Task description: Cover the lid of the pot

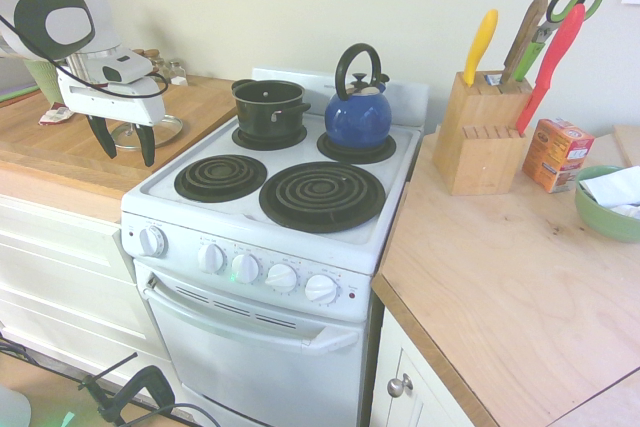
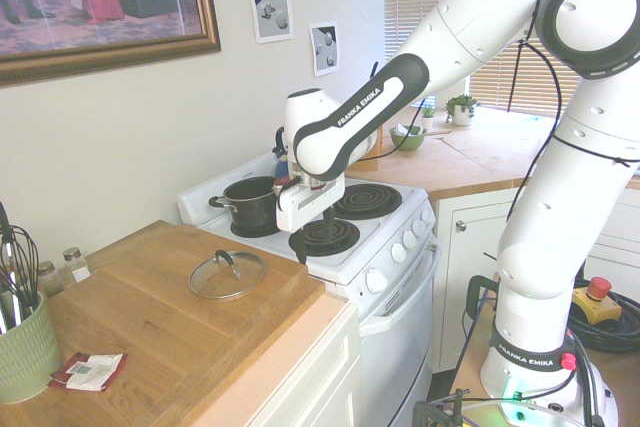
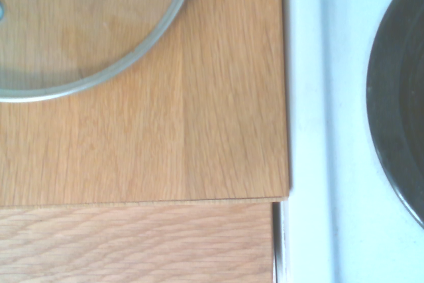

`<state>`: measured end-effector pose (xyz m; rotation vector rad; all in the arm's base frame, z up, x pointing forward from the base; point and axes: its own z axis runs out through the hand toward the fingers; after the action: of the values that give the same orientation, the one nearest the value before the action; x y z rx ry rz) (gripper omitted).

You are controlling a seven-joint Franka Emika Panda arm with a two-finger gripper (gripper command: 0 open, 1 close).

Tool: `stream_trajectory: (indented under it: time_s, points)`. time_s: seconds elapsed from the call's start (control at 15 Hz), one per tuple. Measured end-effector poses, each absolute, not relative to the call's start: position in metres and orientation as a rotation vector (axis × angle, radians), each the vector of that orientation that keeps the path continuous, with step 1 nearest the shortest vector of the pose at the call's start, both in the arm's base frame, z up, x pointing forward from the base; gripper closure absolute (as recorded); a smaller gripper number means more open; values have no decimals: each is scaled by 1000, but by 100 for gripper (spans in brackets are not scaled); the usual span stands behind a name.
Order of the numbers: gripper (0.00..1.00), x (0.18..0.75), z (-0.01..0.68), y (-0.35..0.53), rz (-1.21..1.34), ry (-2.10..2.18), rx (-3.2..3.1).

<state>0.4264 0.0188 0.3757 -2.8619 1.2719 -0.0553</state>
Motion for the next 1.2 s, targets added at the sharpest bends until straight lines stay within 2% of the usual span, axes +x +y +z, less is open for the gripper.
stream_trajectory:
  time_s: [0.33, 0.53, 0.73, 1.2]
  points:
    - [0, 439, 395, 23, -147, 1293, -2834]
    - [0, 468, 441, 44, -263, 1291, -2801]
    - [0, 505, 458, 72, -297, 1266, -2787]
    - [0, 575, 411, 124, -209, 1191, -2842]
